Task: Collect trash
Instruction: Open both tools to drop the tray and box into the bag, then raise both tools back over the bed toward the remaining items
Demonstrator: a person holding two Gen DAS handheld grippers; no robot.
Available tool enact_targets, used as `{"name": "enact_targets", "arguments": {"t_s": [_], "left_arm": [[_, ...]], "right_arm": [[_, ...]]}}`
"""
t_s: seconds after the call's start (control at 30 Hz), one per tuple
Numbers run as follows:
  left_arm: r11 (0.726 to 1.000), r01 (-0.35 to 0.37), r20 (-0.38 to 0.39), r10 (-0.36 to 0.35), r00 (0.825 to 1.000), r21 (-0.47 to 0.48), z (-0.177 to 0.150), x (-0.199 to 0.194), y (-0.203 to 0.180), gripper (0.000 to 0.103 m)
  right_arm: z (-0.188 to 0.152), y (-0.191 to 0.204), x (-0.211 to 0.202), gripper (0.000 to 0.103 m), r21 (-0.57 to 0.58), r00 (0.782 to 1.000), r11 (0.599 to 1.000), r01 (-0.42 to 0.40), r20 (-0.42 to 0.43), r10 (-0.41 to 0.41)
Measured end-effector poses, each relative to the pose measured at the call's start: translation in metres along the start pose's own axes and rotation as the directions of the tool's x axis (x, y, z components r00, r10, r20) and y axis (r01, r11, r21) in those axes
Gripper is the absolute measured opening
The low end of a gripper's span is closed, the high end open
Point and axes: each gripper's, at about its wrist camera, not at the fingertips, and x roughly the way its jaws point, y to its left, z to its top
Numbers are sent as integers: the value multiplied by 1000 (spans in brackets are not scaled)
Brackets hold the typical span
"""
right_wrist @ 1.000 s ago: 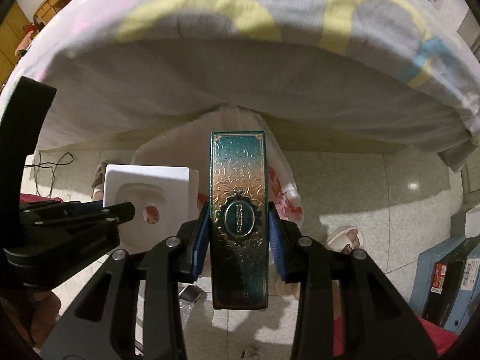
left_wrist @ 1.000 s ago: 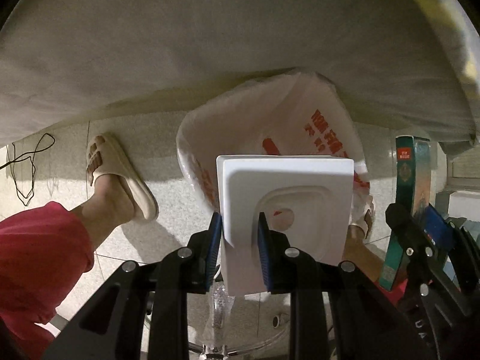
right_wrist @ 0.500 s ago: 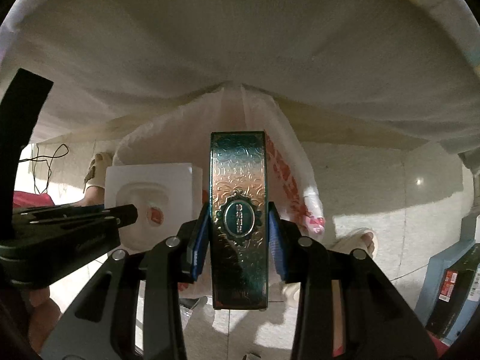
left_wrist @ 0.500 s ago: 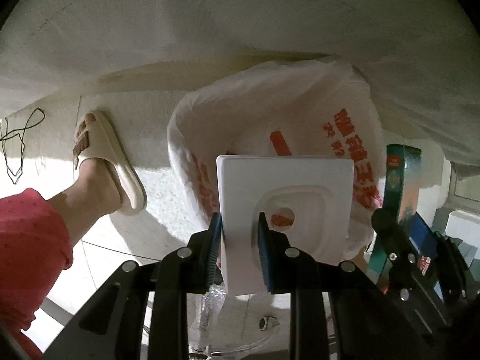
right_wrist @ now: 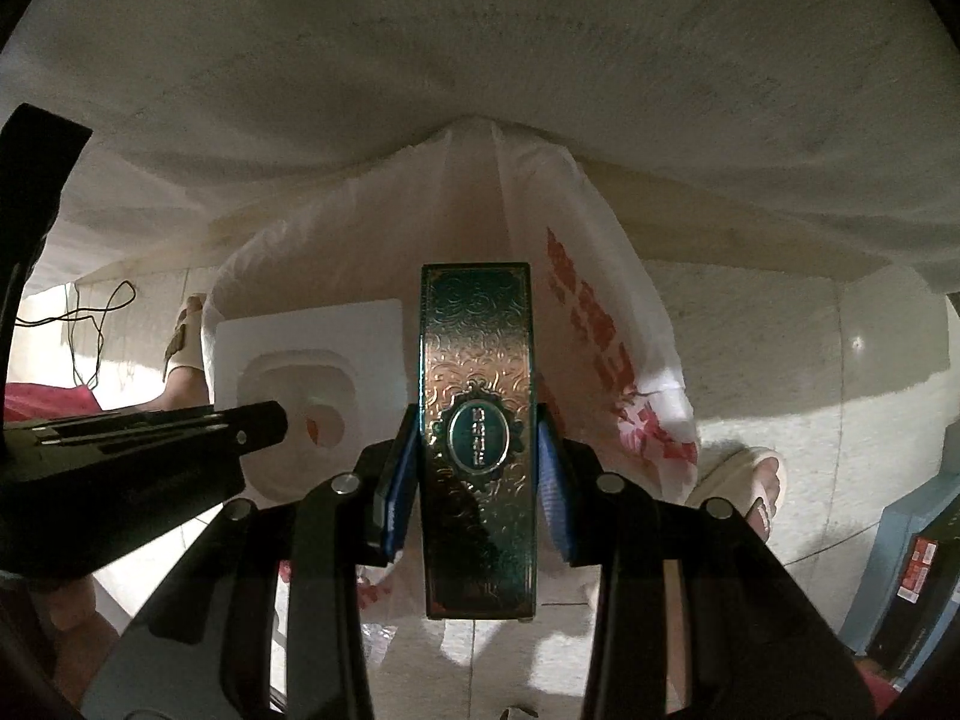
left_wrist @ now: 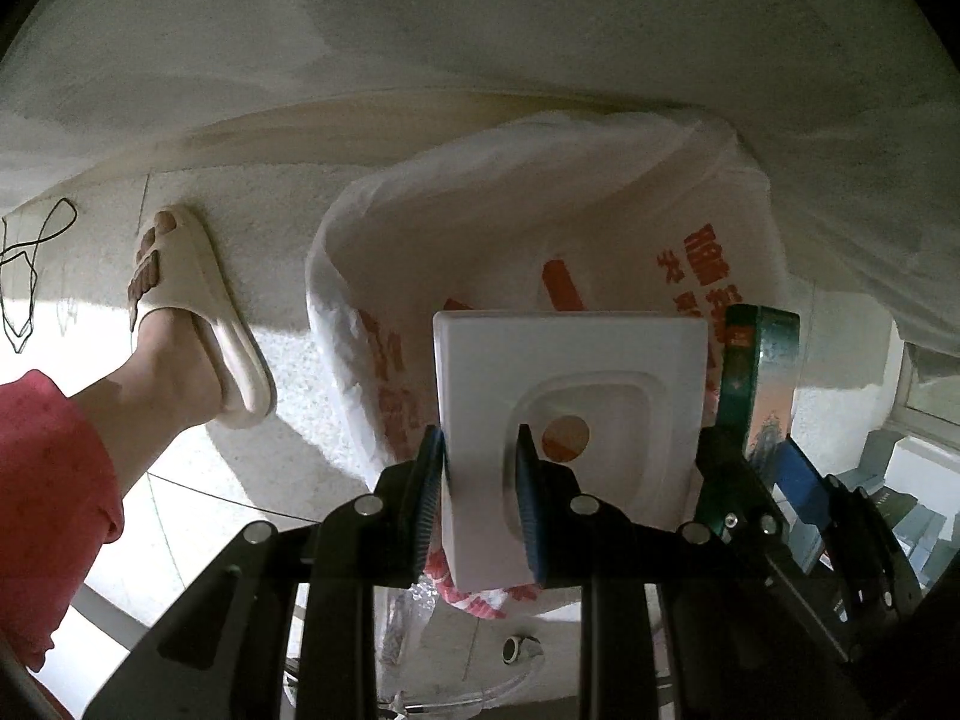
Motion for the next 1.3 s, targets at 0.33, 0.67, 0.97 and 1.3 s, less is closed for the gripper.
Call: {"name": "enact_targets", "arguments": {"t_s": [0.33, 0.67, 0.97, 1.3], "left_arm": [[1000, 1, -23, -1, 1000, -14, 5, 6, 0, 25], [1000, -2, -42, 1, 999, -31, 8, 9, 2, 48], [999, -31, -26, 31, 999, -13, 10, 1, 4, 56], [989, -124, -36, 128, 991, 83, 4, -24, 1, 64]], "right_arm": [[2, -8, 12, 36, 16, 1000, 1000, -9, -29, 9], [4, -9, 16, 67, 26, 999, 999, -25, -38, 26], [9, -10, 11, 67, 31, 999, 999, -23, -38, 25], [7, -2, -20, 67, -7, 999, 1000, 1, -45, -2]]}}
